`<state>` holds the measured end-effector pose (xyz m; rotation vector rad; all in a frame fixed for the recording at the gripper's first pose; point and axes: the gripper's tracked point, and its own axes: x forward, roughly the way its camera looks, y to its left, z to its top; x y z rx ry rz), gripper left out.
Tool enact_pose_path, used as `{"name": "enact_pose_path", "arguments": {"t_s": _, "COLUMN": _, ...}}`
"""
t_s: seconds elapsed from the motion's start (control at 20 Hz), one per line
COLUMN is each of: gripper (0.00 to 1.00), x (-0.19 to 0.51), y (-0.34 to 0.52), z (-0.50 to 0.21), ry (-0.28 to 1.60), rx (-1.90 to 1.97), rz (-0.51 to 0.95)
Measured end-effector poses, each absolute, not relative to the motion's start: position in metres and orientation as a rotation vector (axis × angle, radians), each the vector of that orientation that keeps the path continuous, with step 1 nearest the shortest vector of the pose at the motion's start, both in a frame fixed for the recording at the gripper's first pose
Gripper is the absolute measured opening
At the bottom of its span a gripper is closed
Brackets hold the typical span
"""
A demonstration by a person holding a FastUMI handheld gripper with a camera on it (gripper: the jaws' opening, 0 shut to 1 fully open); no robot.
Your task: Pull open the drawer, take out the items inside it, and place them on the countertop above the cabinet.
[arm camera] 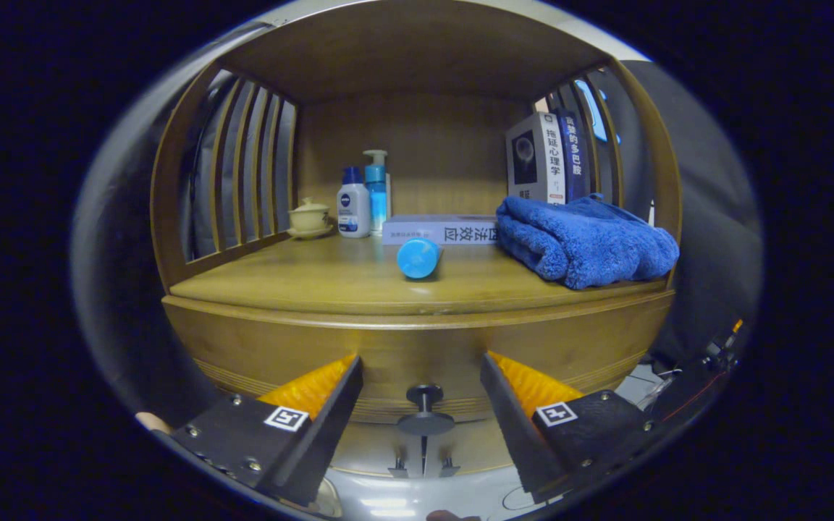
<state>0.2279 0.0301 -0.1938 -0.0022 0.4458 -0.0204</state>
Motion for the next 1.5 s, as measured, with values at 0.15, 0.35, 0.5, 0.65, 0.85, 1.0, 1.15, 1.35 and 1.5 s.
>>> {"name": "enact_pose_path", "arguments": {"t_s": 0.15, "gripper": 0.99, "x": 0.229, "y": 0.030, "z": -0.194, "ry": 0.444, "rx": -0.004, "rz": -0.017}}
{"name": "enact_pose_path", "arguments": {"t_s": 0.35, "gripper": 0.99, "x": 0.229, "y": 0.029, "z": -0.195, "ry": 0.435, "rx": -0.007, "rz": -0.014}}
{"name": "enact_pose_path", "arguments": {"t_s": 0.5, "gripper": 0.99, "x": 0.229, "y": 0.030, "z": -0.194, "ry": 0.435, "rx": -0.005, "rz": -0.015}}
{"name": "enact_pose_path", "arguments": {"t_s": 0.65, "gripper": 0.99, "x": 0.228, "y": 0.030, "z": -0.189, "ry": 0.435, "rx": -0.002, "rz": -0.020}}
{"name": "enact_pose_path", "arguments": {"t_s": 0.85, "gripper": 0.99, "x": 0.217, "y": 0.035, "z": -0.156, "ry": 0.385, "rx": -0.044, "rz": -0.001}}
{"name": "enact_pose_path", "arguments": {"t_s": 1.0, "gripper": 0.99, "x": 0.206, "y": 0.040, "z": -0.111, "ry": 0.312, "rx": -0.073, "rz": 0.023}}
{"name": "enact_pose_path", "arguments": {"t_s": 1.15, "gripper": 0.98, "x": 0.194, "y": 0.043, "z": -0.059, "ry": 0.228, "rx": -0.096, "rz": 0.041}}
{"name": "enact_pose_path", "arguments": {"t_s": 1.35, "gripper": 0.98, "x": 0.171, "y": 0.045, "z": 0.011, "ry": 0.121, "rx": -0.074, "rz": 0.060}}
{"name": "enact_pose_path", "arguments": {"t_s": 1.5, "gripper": 0.98, "x": 0.148, "y": 0.037, "z": 0.054, "ry": 0.054, "rx": -0.059, "rz": 0.061}}
